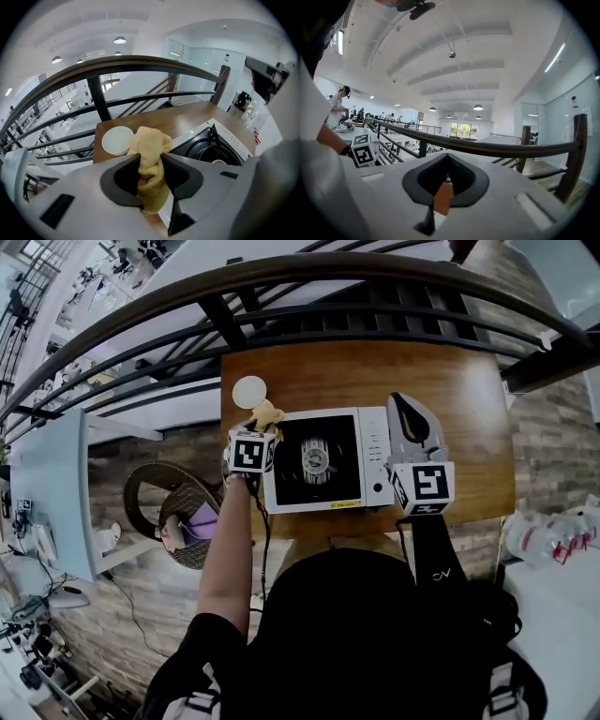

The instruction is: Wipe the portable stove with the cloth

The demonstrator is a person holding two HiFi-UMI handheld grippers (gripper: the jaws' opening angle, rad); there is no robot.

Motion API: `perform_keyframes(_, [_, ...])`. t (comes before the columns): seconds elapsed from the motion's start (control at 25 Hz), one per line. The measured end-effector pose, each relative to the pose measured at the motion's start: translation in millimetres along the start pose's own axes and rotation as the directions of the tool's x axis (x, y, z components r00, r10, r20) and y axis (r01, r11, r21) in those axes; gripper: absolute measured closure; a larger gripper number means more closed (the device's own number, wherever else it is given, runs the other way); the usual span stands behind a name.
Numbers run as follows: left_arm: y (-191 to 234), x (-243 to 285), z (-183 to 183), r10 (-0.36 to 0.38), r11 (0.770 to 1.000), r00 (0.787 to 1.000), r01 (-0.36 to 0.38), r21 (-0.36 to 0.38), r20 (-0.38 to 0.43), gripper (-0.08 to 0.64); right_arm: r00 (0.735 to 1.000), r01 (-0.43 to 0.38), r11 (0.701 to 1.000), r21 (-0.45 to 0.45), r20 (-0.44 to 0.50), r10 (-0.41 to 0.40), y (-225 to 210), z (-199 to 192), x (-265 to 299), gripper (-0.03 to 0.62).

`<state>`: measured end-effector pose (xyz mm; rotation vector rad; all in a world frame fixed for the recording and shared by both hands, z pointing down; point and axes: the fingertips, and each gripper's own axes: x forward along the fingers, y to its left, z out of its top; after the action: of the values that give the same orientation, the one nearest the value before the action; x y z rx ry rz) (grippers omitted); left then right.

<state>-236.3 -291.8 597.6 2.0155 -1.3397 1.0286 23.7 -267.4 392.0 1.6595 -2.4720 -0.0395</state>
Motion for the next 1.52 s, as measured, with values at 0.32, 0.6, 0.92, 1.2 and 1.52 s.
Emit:
perform_keyframes(0.32, [-7.8, -2.1, 25.3, 0.090, 0.993, 0.996, -0.087, 0.085, -0.024, 0.435, 0.999, 0.037, 0.999, 0.023, -0.011, -0.037, -50.7, -9.1, -19.9, 0.588])
perform_keyframes(0.6, [-58.3, 4.1, 63.9, 0.031, 0.994, 0.999, -0.034, 0.103, 0.028, 0.434, 0.999, 0.038, 0.998, 0.052, -0.019, -0.037, -86.4, -23.9, -23.4, 0.589])
perform_keyframes(0.92, [-174.6, 32.8, 96.6, -0.218, 0.976, 0.975, 0.216, 0.038, 0.052, 0.434, 0.998, 0.067, 0.996, 0.055, -0.024, -0.065, -128.8, -29.4, -44.1, 0.588])
perform_keyframes(1.2, [-269.5, 44.6, 113.0, -0.300, 0.950, 0.953, 0.295, 0.099, 0.038, 0.434, 0.995, 0.098, 0.993, 0.070, -0.024, -0.097, -173.6, -43.4, -72.3, 0.589])
perform_keyframes(1.52, [-304.7, 39.2, 94.9, -0.279, 0.946, 0.960, 0.275, 0.170, 0.001, 0.434, 0.999, 0.054, 0.997, 0.060, -0.007, -0.054, -169.0, -43.8, -82.8, 0.589])
